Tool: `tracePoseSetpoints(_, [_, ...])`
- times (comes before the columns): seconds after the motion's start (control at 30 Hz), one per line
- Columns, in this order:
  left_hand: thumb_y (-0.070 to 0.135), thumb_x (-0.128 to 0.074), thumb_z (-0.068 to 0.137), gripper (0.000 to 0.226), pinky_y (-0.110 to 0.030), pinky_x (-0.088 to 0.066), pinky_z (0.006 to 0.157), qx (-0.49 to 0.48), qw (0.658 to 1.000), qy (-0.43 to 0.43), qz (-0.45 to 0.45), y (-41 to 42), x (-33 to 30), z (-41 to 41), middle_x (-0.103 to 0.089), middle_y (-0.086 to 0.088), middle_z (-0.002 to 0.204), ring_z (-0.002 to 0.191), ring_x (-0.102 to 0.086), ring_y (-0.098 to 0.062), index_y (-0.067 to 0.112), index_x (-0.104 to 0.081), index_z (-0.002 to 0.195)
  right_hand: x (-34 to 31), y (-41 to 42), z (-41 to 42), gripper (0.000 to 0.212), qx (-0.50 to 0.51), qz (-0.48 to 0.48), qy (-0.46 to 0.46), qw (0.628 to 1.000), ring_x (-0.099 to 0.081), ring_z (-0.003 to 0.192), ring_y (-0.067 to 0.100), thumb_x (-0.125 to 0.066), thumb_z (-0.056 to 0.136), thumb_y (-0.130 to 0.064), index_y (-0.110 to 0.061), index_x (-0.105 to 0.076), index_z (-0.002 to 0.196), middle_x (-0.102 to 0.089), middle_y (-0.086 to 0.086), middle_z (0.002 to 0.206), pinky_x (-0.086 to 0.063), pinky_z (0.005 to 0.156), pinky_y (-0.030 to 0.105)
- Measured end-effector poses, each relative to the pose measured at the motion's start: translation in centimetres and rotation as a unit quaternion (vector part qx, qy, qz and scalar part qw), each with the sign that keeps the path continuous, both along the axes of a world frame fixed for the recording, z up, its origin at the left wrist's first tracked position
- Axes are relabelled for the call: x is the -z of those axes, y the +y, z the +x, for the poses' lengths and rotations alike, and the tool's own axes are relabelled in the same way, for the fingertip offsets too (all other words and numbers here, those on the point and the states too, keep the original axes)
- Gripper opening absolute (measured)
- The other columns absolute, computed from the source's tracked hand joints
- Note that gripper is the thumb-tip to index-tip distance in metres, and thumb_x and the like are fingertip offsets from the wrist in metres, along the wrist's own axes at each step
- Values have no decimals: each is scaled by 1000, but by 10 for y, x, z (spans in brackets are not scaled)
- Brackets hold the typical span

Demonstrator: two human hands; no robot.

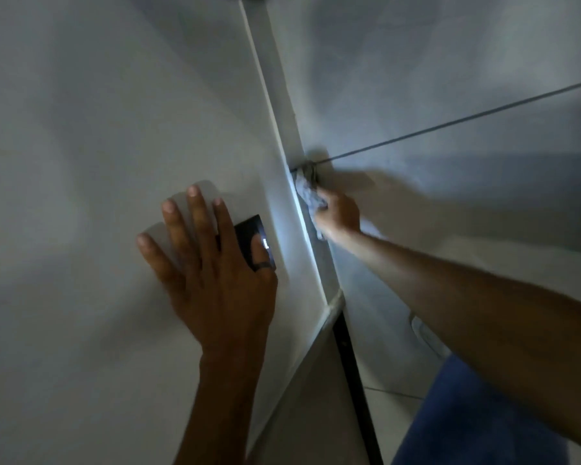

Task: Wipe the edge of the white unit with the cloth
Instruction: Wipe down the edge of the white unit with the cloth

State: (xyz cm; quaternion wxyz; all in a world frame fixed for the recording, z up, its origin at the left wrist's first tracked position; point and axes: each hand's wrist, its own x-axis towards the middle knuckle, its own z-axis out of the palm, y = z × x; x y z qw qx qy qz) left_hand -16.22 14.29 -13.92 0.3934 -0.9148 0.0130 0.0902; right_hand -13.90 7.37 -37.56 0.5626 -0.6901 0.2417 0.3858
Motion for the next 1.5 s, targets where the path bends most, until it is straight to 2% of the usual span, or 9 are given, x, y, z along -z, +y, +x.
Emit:
tracePoseSetpoints(0.13, [46,-47,107,75,-52,16,130,-18,1000,-16,7,-4,5,-55,-18,-11,178,165,-7,-35,13,-23,171,-3,6,32,53,45,33,-59,997,-69,114,25,-47,91,-6,-28,-59,137,-68,3,135,-60,91,37])
tracePoseSetpoints(0.27, [49,-53,105,85,-53,19,129,-55,998,-29,17,-12,20,-77,-14,-11,178,164,-2,-35,13,-15,172,-5,2,-39,48,-1,13,-15,1000,-73,94,29,-52,93,-13,-29,-58,138,-74,11,121,-52,73,17])
tracePoseSetpoints(0.43, [55,-62,96,102,-62,3,129,-48,997,-36,57,-3,35,-83,-15,-15,177,160,-9,-39,11,-10,172,-21,-5,-130,57,-60,68,67,994,-68,105,37,-50,86,-11,-32,-55,140,-73,14,117,-58,90,40])
tracePoseSetpoints(0.63, [59,-71,89,105,-62,-20,121,-21,990,-92,105,-3,59,-76,-32,-14,172,157,-29,-38,11,-24,170,-1,5,-56,35,-50,-14,22,998,-71,94,31,-58,79,-12,-18,-72,111,-77,11,100,-55,72,28])
tracePoseSetpoints(0.83, [45,-78,90,98,-59,-16,124,2,985,-137,105,4,69,-76,-37,-11,170,153,-25,-35,13,-29,169,7,11,48,58,82,52,-62,993,-62,101,8,-47,86,2,-18,-59,139,-67,5,136,-39,60,-6])
tracePoseSetpoints(1.07, [49,-64,100,87,-60,-13,124,9,985,-144,99,3,68,-76,-38,-12,170,154,-30,-36,11,-27,169,-1,5,-74,59,15,74,1,997,-69,93,21,-53,92,-10,-31,-47,147,-70,6,124,-55,67,18])
tracePoseSetpoints(1.2, [40,-64,103,67,-58,-44,115,49,981,-152,110,5,72,-71,-51,-8,162,144,-56,-31,13,-47,162,-29,-1,-169,60,1,128,114,985,-70,96,25,-52,87,-10,-37,-52,140,-73,1,113,-60,79,31])
tracePoseSetpoints(1.3, [44,-68,100,74,-58,-41,117,43,980,-162,104,7,72,-71,-50,-8,163,145,-55,-31,11,-45,162,-21,12,-128,57,13,65,97,993,-67,108,28,-51,89,-5,-28,-55,142,-69,9,128,-55,84,27])
tracePoseSetpoints(1.5, [32,-61,103,67,-59,-28,120,35,980,-168,101,9,80,-73,-48,-11,164,148,-51,-35,7,-42,162,15,14,38,63,110,107,-3,988,-67,79,14,-48,86,7,-22,-56,141,-69,8,131,-51,59,18])
